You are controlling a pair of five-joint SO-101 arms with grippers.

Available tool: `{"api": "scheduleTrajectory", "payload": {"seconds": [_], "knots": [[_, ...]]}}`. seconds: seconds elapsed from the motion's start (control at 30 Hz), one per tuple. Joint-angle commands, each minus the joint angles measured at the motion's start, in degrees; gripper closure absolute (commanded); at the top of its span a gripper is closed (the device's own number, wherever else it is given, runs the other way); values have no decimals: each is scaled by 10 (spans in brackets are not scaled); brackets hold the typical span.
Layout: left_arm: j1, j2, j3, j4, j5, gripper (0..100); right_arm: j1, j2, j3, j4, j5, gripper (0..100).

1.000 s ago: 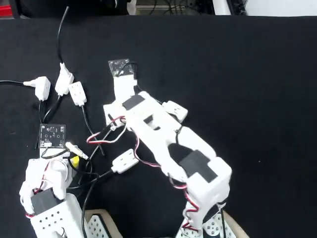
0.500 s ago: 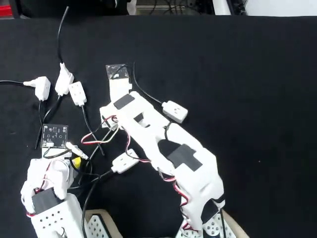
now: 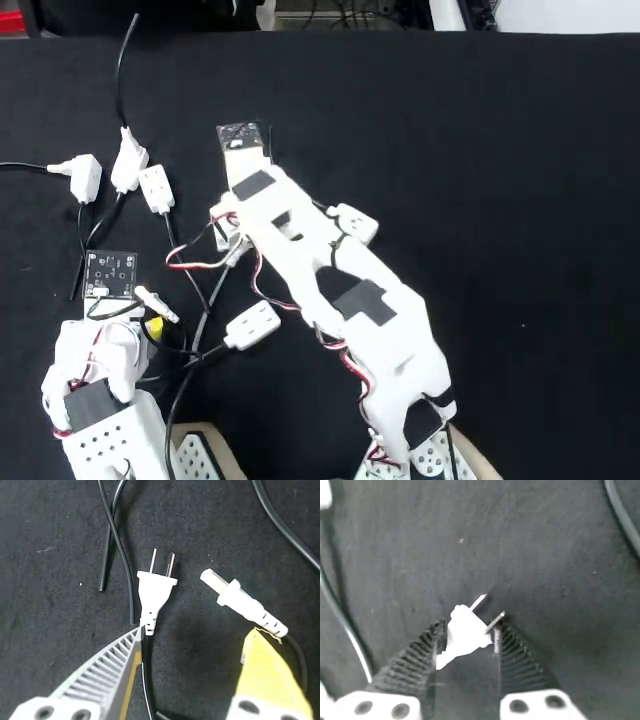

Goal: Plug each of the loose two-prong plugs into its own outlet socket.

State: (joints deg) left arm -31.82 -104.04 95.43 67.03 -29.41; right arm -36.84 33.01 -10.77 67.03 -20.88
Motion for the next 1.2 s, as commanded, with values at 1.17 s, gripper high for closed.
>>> {"api": "scheduleTrajectory", "payload": {"seconds": [1.17], "knots": [[23,-3,7,-25,-27,686,176,-376,-159,342,546,983]]}}
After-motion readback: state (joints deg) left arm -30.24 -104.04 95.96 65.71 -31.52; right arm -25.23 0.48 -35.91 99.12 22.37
